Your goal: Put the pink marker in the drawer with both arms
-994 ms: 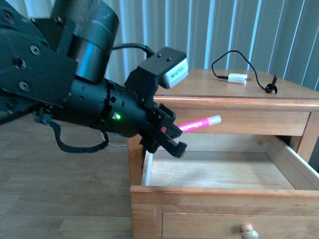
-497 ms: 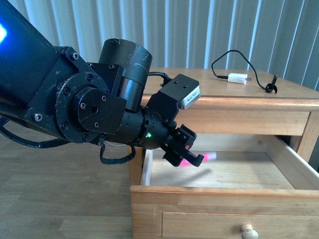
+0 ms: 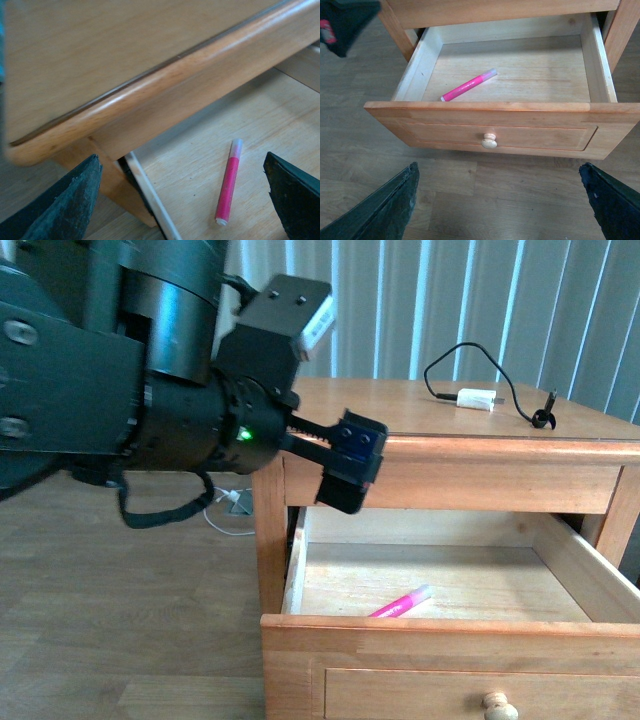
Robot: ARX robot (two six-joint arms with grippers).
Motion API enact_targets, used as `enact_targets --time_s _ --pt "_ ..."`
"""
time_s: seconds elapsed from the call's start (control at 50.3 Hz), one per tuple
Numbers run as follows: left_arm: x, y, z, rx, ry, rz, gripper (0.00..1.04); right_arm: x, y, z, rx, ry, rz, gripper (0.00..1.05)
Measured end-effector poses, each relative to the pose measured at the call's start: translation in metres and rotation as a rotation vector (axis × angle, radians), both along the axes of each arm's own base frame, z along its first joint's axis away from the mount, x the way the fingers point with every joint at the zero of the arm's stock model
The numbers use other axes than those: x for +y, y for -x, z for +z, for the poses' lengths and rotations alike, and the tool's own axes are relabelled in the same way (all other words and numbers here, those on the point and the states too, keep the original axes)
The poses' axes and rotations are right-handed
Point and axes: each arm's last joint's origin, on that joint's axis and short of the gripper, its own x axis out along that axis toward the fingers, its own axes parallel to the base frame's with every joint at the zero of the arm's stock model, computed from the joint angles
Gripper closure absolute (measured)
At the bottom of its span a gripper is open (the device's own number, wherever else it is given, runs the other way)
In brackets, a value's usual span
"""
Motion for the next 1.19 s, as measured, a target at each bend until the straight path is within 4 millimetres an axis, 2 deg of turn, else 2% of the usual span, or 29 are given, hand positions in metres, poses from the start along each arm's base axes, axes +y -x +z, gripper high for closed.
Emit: enact_targets --time_s 0.159,0.258,0.378,0.556,0.715,0.815,0.954,1.073,1.192 --pt "0.031 0.036 0.014 -0.05 0.052 0.115 0.06 0.0 0.0 0.0 0.0 0.0 0.0 0.08" --pt "0.052 0.064 0.02 -0.07 0.088 0.179 0.06 0.0 0.0 0.0 0.0 0.0 0.0 0.08" --pt "0.077 0.108 0.025 -0.11 0.135 0.288 0.06 0.0 0.0 0.0 0.0 0.0 0.0 0.08" --pt "0.099 0.17 0.016 -0.105 0.189 0.41 0.06 0.0 0.0 0.0 0.0 0.0 0.0 0.08" --pt "0.117 0.211 0.001 -0.11 0.271 0.54 0.06 0.0 0.0 0.0 0.0 0.0 0.0 0.08" --pt "0.123 0.222 -0.002 -0.134 0.309 0.594 0.06 0.0 0.0 0.0 0.0 0.0 0.0 0.08" --pt "0.123 0.223 -0.001 -0.141 0.323 0.575 0.08 0.0 0.0 0.0 0.0 0.0 -0.001 0.08" --pt "0.129 0.226 -0.01 -0.172 0.311 0.421 0.27 0.0 0.0 0.0 0.0 0.0 -0.001 0.08" --pt "0.138 0.231 -0.022 -0.179 0.293 0.405 0.48 0.0 0.0 0.0 0.0 0.0 -0.001 0.08"
